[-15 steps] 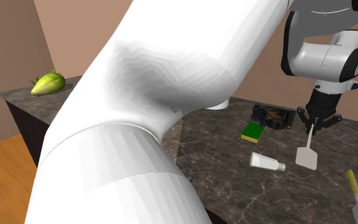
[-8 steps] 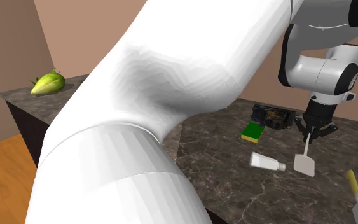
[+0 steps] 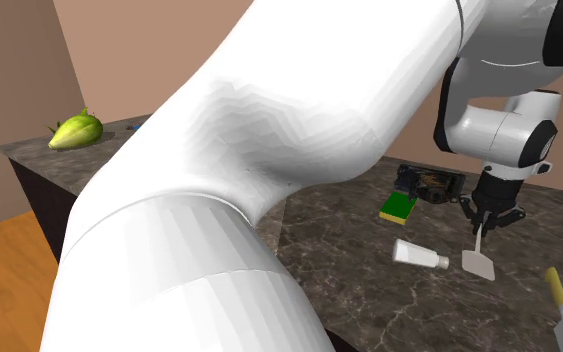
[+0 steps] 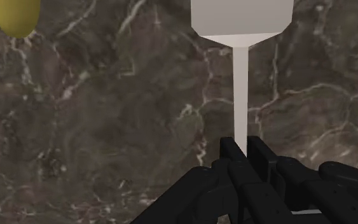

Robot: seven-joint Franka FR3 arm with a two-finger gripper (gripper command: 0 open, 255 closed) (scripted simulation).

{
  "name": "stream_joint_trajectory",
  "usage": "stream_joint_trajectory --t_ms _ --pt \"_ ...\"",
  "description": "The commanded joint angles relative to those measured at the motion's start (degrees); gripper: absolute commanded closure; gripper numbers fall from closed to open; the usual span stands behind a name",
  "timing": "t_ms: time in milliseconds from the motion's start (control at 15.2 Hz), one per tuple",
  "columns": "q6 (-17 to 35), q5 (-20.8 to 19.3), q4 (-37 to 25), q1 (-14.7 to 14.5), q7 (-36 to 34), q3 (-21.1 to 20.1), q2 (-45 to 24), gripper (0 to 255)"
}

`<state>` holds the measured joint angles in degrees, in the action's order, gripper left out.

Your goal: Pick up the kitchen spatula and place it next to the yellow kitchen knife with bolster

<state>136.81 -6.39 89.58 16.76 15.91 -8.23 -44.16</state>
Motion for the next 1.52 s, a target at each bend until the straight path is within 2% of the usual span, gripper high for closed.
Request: stream_joint_trajectory --t_ms 0,330,396,726,990,1452 --pt "0.07 -0.01 -0.05 -0.03 -0.03 0.01 -0.09 255" --pt "0.07 -0.01 -0.04 -0.03 -0.03 0.01 -0.08 255" --pt "0.07 -0.01 -0.04 -0.03 -0.03 0.01 -0.08 0" --pt "0.07 -0.01 -0.04 -0.03 -0.03 0.01 -0.08 0" --pt "-4.05 0.66 1.14 0.54 0.34 -0.60 5.23 0" --pt "-4.05 0.66 1.14 0.53 0.34 -0.60 5.23 0"
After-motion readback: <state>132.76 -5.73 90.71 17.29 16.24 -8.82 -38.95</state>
